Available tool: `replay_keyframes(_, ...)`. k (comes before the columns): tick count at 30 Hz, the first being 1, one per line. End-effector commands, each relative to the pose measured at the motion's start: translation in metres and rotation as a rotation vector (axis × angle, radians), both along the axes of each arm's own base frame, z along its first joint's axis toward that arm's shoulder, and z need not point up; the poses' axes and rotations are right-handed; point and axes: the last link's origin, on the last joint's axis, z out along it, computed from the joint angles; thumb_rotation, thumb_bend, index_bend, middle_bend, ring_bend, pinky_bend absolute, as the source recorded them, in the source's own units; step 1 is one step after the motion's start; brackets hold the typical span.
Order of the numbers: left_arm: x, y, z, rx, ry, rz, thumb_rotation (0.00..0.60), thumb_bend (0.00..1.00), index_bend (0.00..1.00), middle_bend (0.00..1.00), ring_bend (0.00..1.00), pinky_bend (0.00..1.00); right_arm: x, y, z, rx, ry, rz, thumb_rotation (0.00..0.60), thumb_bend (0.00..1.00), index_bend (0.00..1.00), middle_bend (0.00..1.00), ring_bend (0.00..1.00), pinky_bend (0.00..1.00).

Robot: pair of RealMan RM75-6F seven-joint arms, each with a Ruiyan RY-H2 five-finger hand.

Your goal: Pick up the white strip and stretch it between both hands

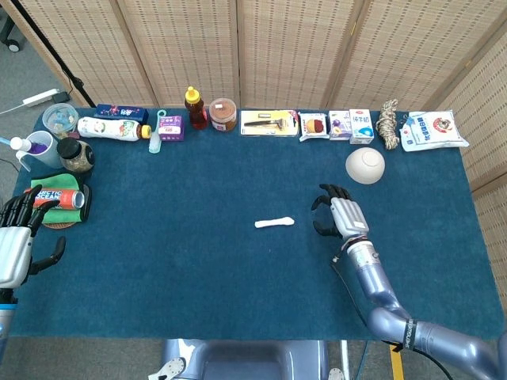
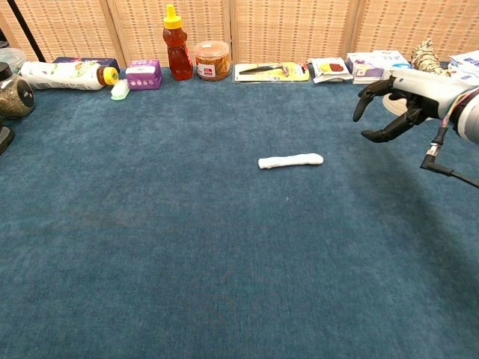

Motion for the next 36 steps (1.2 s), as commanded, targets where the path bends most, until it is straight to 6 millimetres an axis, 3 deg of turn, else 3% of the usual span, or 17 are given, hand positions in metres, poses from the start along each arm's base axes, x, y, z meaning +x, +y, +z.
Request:
replay_keyframes(1,-0.003,-0.001,0.001,0.002,0.0,0.006,0.49,0.41,0.2,0.02,0.03,0.06,0.005,-0.004,-0.009,0.013,-0.013,-0.009,0.6,0.38,0.43,0.1,0.0,0.0)
replay_keyframes(16,-0.01,-0.004,0.001,-0.002,0.0,0.028,0.492,0.41,0.2,0.02,0.03,0.06,0.018,-0.015,-0.052,0.066,-0.03,-0.023,0.6,0.38,0.41,0.09,0.0,0.0)
replay_keyframes(36,-0.016,-0.003,0.002,0.003,-0.004,0.036,0.49,0.41,0.2,0.02,0.03,0.06,0.025,-0.014,-0.076,0.078,-0.012,-0.023,0.6,0.38,0.42,0.09,0.0,0.0)
